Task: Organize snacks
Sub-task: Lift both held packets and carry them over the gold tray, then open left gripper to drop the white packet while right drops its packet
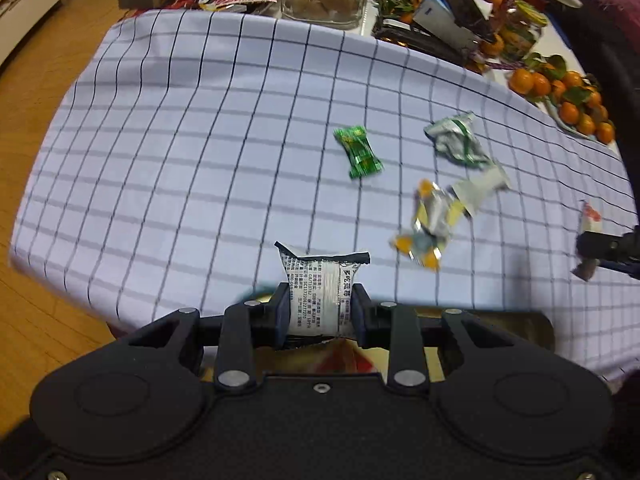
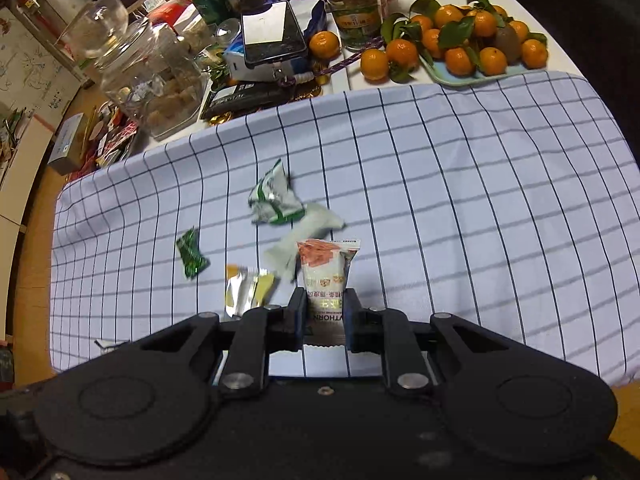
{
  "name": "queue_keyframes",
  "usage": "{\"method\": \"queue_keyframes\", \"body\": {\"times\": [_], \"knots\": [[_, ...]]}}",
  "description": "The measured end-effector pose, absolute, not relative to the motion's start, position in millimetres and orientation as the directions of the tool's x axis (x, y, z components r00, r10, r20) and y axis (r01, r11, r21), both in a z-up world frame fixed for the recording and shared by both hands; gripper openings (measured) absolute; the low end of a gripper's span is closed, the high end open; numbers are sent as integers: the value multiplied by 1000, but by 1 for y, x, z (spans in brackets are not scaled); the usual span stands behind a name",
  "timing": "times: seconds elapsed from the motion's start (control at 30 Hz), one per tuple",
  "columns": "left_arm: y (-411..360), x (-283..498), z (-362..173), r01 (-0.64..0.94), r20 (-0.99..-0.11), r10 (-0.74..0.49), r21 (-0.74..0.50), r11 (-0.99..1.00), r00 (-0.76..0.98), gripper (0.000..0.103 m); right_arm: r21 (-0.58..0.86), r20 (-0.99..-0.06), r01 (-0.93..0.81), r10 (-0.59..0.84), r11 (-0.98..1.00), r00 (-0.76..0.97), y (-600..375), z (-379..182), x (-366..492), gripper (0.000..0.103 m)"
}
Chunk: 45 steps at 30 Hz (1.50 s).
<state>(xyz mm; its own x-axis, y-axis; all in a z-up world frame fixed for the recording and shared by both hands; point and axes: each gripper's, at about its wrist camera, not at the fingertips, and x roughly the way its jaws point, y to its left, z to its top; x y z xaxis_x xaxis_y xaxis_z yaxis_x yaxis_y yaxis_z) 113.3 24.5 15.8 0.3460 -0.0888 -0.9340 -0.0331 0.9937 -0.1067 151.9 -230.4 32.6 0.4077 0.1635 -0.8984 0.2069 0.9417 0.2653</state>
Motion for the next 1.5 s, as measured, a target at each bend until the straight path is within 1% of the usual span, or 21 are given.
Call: {"method": "queue_keyframes", "body": {"times": [0.17, 0.27, 0.33, 0.4, 0.57, 0.73, 0.87, 1.07, 1.5], "knots": [[19, 62, 17, 0, -915, -111, -120, 993, 388, 39, 344, -884, 252, 222, 905, 410, -234, 28, 94, 19], [12, 38, 12, 54, -911, -162, -153, 987, 379, 39, 392, -874, 293, 254, 872, 415, -238, 22, 59, 19], [4, 25, 8, 84, -914, -173, -153, 985, 366, 39, 412, -872, 320, 268, 853, 410, -238, 15, 37, 20], [-3, 15, 4, 108, -915, -173, -143, 984, 364, 39, 411, -877, 334, 268, 848, 399, -235, 7, 17, 20], [-17, -9, -6, 148, -918, -176, -130, 980, 355, 39, 338, -905, 319, 212, 886, 369, -215, -4, -19, 20], [-25, -21, -17, 159, -928, -166, -118, 980, 334, 39, 324, -907, 275, 216, 905, 361, -198, -7, -39, 20], [-32, -26, -22, 180, -932, -128, -69, 981, 340, 40, 314, -905, 241, 212, 918, 368, -192, -7, -43, 20], [-28, -25, -23, 175, -931, -186, -136, 975, 315, 40, 301, -905, 227, 202, 926, 374, -193, -5, -44, 20], [-26, -23, -25, 109, -931, -109, -75, 991, 348, 40, 275, -917, 211, 189, 938, 352, -192, -9, -40, 20]]}}
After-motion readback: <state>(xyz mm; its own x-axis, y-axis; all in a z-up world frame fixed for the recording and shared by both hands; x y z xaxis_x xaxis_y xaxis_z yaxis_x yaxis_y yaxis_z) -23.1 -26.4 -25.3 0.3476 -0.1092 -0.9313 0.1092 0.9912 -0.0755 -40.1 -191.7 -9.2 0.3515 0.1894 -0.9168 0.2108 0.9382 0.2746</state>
